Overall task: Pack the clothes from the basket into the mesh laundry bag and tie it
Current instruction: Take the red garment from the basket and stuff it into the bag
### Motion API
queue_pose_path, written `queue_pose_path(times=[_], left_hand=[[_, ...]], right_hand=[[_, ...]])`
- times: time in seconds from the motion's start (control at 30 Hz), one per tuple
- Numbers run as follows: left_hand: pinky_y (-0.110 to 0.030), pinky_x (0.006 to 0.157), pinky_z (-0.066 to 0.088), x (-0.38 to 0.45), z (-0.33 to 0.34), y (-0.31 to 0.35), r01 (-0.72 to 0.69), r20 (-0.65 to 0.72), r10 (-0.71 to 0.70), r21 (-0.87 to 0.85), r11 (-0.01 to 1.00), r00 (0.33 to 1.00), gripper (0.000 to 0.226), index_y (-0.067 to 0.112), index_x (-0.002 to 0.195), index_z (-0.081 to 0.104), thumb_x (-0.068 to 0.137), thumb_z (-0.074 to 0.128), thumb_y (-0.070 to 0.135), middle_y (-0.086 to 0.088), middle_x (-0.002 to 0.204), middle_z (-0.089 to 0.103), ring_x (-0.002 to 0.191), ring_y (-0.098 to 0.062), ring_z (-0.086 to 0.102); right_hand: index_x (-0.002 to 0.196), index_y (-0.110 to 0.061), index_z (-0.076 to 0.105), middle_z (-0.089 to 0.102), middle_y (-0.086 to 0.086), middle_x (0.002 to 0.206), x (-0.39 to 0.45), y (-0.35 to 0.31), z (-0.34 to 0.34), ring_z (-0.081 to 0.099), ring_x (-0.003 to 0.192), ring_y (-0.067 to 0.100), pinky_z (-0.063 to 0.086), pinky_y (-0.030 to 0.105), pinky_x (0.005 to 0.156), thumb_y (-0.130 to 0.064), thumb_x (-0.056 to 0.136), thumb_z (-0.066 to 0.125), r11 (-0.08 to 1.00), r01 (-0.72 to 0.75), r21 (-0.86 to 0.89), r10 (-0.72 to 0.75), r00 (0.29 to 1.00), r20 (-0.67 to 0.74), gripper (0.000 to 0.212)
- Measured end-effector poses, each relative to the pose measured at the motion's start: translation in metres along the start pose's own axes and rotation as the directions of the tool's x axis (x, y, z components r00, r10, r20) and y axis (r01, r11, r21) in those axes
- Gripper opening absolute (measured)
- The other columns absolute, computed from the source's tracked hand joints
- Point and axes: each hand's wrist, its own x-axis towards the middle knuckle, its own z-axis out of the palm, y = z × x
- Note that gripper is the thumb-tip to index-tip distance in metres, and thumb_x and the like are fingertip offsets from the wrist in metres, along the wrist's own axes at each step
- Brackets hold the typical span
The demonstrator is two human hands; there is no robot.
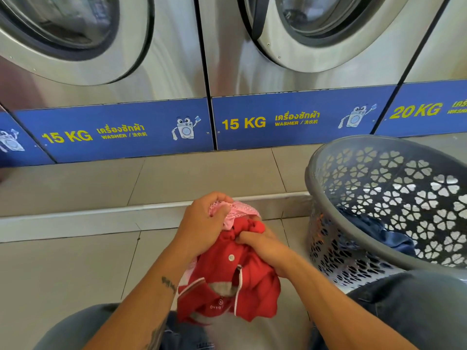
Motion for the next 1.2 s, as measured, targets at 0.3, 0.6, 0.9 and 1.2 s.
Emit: queue_pose_path(times=[0.3,0.6,0.9,1.2], left_hand=[[-0.016,0.052,0.046,-0.007,-0.009,0.003,0.027,0.095,-0.035,0.079,0.997,0.995,0.011,0.033,0.094,0.068,0.097,0.059,0.029,0.015,0.088,0.071,0.075,-0.003,0.067],[-0.016,0.055,0.048,-0.006,-0.005,0.016,0.084,0.179,-0.063,-0.116,0.99,0.982,0.01,0.023,0.09,0.069,0.096,0.061,0.019,0.011,0.078,0.069,0.06,-0.002,0.06],[-0.02,0.051,0.049,-0.009,0.007,0.002,0.229,0.255,-0.223,0.005,0.973,0.941,0.01,0.024,0.088,0.068,0.094,0.061,0.022,0.004,0.081,0.073,0.061,-0.006,0.066],[-0.021,0.047,0.049,-0.005,-0.001,0.021,0.326,0.268,-0.214,-0.502,0.801,0.939,0.011,0.013,0.091,0.064,0.097,0.057,0.008,-0.01,0.081,0.067,0.062,-0.019,0.06]], right_hand=[[0.101,-0.003,0.068,0.071,0.018,0.085,0.027,0.0,-0.046,0.069,0.073,0.03,0.058,0.037,0.068,-0.019,0.077,0.07,0.834,-0.151,0.53,0.266,0.953,-0.146,0.029],[0.12,-0.008,0.07,0.073,0.017,0.118,0.05,0.029,-0.048,0.071,0.106,0.034,0.06,0.054,0.086,-0.018,0.063,0.072,0.826,-0.011,0.564,0.273,0.882,-0.383,0.058],[0.122,-0.008,0.069,0.072,0.015,0.119,0.049,-0.002,-0.043,0.067,0.113,0.033,0.052,0.051,0.101,-0.018,0.097,0.05,0.761,-0.158,0.629,0.421,0.858,-0.295,0.033],[0.136,-0.033,0.033,0.055,0.009,0.135,0.068,0.052,-0.024,0.06,0.118,0.029,0.051,0.05,0.1,-0.042,0.054,0.077,0.99,-0.034,-0.137,-0.036,0.876,-0.481,0.094]])
